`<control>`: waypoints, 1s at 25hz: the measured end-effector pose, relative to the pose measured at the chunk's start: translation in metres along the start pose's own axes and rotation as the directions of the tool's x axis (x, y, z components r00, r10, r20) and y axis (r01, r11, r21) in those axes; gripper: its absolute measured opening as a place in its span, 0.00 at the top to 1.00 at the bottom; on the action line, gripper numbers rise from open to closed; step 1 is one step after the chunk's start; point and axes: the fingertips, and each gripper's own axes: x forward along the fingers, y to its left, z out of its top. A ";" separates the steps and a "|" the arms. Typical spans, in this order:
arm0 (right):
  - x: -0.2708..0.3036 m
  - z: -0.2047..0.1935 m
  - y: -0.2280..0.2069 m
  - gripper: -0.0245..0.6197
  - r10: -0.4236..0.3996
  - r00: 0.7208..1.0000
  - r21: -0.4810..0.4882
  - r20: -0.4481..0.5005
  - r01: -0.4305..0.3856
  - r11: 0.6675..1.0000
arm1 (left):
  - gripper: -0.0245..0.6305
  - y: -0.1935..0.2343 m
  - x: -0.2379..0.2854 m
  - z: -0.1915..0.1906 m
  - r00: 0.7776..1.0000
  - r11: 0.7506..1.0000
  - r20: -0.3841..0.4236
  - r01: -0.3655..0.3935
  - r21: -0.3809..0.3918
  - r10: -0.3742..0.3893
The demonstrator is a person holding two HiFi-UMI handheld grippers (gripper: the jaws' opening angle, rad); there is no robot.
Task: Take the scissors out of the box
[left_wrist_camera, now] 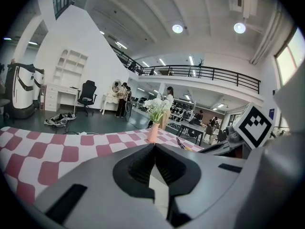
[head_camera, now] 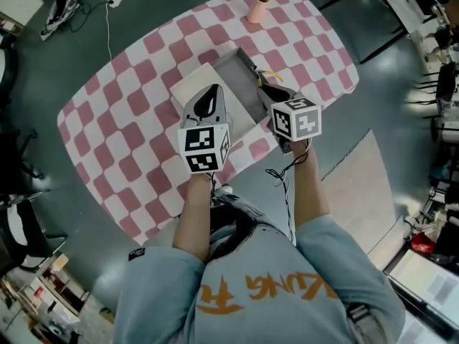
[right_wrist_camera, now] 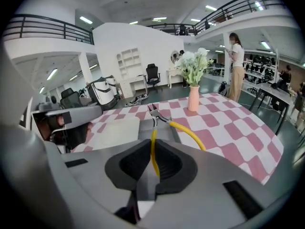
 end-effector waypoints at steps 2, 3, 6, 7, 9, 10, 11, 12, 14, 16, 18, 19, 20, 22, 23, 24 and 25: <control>-0.017 0.006 -0.002 0.92 -0.019 0.998 0.030 0.058 0.017 0.999 | 0.93 -0.008 -0.005 0.003 1.000 1.000 0.008 0.006 0.013 -0.006; -0.025 0.008 -0.002 0.92 -0.028 0.996 0.045 0.088 0.024 0.999 | 0.93 -0.012 -0.007 0.005 1.000 1.000 0.012 0.012 0.021 -0.012; -0.050 0.011 -0.006 0.92 -0.075 0.984 0.085 0.164 0.061 0.995 | 0.93 -0.026 -0.012 0.010 0.999 0.998 0.027 0.035 0.052 -0.036; -0.059 0.011 -0.007 0.91 -0.092 0.979 0.097 0.184 0.075 0.992 | 0.93 -0.031 -0.015 0.012 0.999 0.997 0.032 0.040 0.059 -0.042; -0.077 0.011 -0.011 0.91 -0.122 0.966 0.124 0.228 0.095 0.988 | 0.93 -0.042 -0.022 0.016 0.998 0.996 0.042 0.048 0.074 -0.051; -0.086 0.010 -0.012 0.91 -0.135 0.959 0.138 0.251 0.102 0.985 | 0.93 -0.047 -0.024 0.017 0.997 0.995 0.046 0.053 0.082 -0.057; -0.095 0.010 -0.013 0.91 -0.148 0.950 0.150 0.275 0.110 0.983 | 0.93 -0.052 -0.027 0.020 0.997 0.994 0.051 0.060 0.090 -0.064; -0.104 0.009 -0.014 0.91 -0.165 0.941 0.160 0.297 0.121 0.980 | 0.93 -0.057 -0.030 0.022 0.996 0.993 0.056 0.067 0.098 -0.073; -0.122 0.007 -0.018 0.91 -0.206 0.918 0.174 0.338 0.155 0.973 | 0.93 -0.067 -0.034 0.027 0.993 0.990 0.067 0.085 0.112 -0.093; -0.141 0.004 -0.022 0.91 -0.246 0.897 0.179 0.366 0.191 0.965 | 0.93 -0.080 -0.039 0.032 0.990 0.987 0.080 0.102 0.125 -0.113; -0.160 -0.002 -0.025 0.91 -0.283 0.878 0.184 0.386 0.228 0.956 | 0.93 -0.095 -0.045 0.036 0.987 0.982 0.090 0.123 0.140 -0.136; -0.171 -0.005 -0.026 0.91 -0.303 0.867 0.189 0.396 0.246 0.951 | 0.93 -0.103 -0.048 0.038 0.984 0.979 0.095 0.136 0.151 -0.152; -0.181 -0.008 -0.028 0.91 -0.323 0.855 0.198 0.405 0.263 0.944 | 0.93 -0.112 -0.051 0.039 0.981 0.975 0.099 0.151 0.162 -0.168; -0.202 -0.015 -0.032 0.91 -0.361 0.830 0.216 0.425 0.294 0.931 | 0.93 -0.130 -0.056 0.041 0.975 0.967 0.103 0.178 0.184 -0.199; -0.212 -0.019 -0.034 0.91 -0.378 0.817 0.224 0.435 0.309 0.924 | 0.93 -0.138 -0.059 0.041 0.972 0.962 0.104 0.190 0.194 -0.213; -0.223 -0.022 -0.035 0.91 -0.396 0.804 0.231 0.445 0.324 0.917 | 0.93 -0.146 -0.062 0.040 0.969 0.958 0.104 0.201 0.203 -0.225; -0.233 -0.025 -0.037 0.91 -0.413 0.790 0.238 0.454 0.339 0.910 | 0.93 -0.154 -0.065 0.040 0.966 0.954 0.104 0.211 0.212 -0.237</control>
